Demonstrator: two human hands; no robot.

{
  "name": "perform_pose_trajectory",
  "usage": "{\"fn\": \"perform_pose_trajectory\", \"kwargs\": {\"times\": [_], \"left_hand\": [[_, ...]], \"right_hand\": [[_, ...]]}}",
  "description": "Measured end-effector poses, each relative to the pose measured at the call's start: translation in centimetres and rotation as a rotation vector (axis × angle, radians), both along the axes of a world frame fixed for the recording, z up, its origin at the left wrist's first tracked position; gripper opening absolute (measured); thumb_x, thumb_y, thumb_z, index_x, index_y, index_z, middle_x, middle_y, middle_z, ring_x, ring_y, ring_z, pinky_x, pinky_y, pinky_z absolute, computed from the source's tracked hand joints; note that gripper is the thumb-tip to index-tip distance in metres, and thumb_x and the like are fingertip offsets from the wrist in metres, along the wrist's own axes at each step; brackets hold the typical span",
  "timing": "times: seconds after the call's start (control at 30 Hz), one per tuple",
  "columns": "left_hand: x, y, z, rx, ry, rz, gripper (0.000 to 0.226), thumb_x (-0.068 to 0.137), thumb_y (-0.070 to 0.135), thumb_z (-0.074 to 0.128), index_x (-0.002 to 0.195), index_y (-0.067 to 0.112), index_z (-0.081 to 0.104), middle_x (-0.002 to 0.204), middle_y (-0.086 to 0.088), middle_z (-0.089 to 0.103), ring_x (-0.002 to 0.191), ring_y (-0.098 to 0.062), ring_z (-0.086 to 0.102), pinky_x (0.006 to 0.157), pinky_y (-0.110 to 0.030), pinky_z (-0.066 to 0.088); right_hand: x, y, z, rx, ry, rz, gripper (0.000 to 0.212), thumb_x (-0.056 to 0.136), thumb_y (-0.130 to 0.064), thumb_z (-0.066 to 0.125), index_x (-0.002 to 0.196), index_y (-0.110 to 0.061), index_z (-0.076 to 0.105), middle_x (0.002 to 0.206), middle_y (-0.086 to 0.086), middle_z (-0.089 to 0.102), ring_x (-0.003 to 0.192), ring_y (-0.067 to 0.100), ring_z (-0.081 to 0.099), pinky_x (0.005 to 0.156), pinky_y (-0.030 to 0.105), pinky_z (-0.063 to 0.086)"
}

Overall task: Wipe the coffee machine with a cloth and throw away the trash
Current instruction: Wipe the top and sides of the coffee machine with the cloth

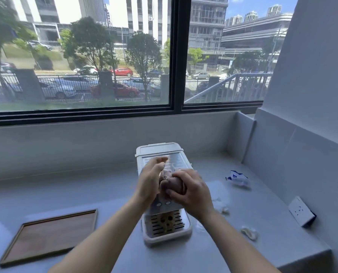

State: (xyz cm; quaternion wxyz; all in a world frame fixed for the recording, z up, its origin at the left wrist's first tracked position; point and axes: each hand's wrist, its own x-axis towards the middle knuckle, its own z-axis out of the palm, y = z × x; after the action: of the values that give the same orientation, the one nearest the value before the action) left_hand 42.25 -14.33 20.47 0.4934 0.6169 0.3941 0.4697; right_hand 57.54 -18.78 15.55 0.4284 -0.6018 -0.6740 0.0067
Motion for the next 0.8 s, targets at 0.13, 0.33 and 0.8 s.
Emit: {"fn": "perform_pose_trajectory", "kwargs": {"times": [0.13,0.33,0.8], "left_hand": [[-2.1,2.1,-3.1,0.476,0.886,0.034,0.035,0.100,0.039,0.043,0.129,0.022,0.056,0.137,0.002,0.052,0.132,-0.020,0.042,0.111,-0.035,0.031],[-1.6,1.3,-4.7,0.576,1.002,0.133,0.037,0.101,0.046,0.034,0.130,0.027,0.048,0.142,0.003,0.045,0.144,-0.022,0.029,0.121,-0.042,0.016],[-1.0,0.6,-5.3,0.670,0.967,0.237,0.033,0.100,0.033,0.040,0.123,0.017,0.058,0.127,-0.003,0.058,0.132,-0.028,0.045,0.115,-0.047,0.029]], "right_hand": [[1.7,2.8,2.0,-0.125,0.160,-0.114,0.033,0.067,-0.032,0.076,0.099,-0.027,0.068,0.096,-0.006,0.065,0.093,0.018,0.059,0.077,0.031,0.048],[3.6,4.6,1.9,-0.196,0.507,-0.265,0.030,0.073,-0.019,0.070,0.101,-0.028,0.066,0.090,-0.008,0.069,0.088,0.018,0.063,0.074,0.029,0.048],[2.9,-0.7,-6.4,-0.180,0.989,-0.316,0.017,0.077,-0.030,0.055,0.093,-0.028,0.059,0.089,0.005,0.072,0.079,0.023,0.066,0.070,0.039,0.053]]}}
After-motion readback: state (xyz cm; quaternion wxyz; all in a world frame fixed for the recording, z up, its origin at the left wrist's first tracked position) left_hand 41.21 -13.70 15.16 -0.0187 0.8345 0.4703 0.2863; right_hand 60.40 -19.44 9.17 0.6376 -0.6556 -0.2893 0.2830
